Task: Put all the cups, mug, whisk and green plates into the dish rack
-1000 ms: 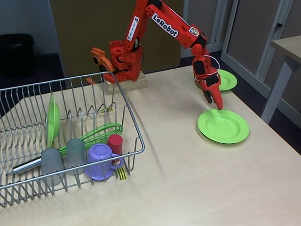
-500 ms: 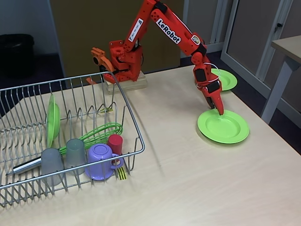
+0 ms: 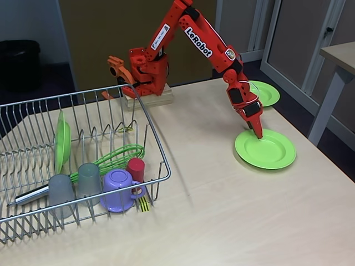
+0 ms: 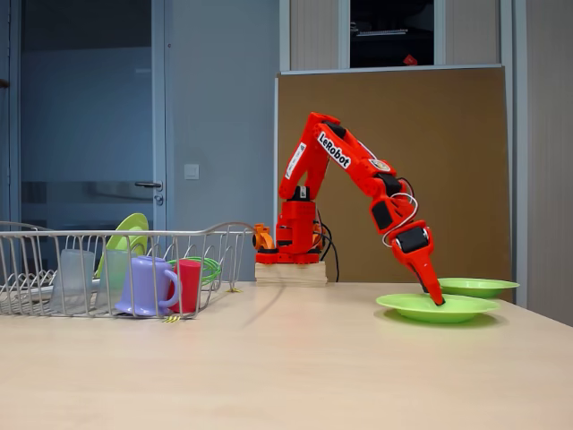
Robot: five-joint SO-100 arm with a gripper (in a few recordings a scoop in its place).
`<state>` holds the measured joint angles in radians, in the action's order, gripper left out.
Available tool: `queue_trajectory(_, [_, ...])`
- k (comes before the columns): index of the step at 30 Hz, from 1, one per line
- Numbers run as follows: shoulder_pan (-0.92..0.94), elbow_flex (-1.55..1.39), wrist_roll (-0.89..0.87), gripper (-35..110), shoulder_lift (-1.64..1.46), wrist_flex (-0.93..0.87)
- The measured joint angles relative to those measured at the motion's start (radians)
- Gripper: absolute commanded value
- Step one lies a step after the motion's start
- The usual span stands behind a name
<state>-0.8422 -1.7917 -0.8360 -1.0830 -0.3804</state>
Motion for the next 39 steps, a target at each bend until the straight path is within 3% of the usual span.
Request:
queue_trajectory(12, [0.08, 0.186, 0.083, 0, -0.169, -0.413])
queue_trajectory(21, [0.199, 0.551, 0.141, 0, -0.199, -0.755])
queue_trajectory(34, [0.445, 1.276, 0.37, 0, -0.201, -1.2])
queue_trajectory(39, [0.568, 1.273, 0.472, 0, -0.341, -1.255])
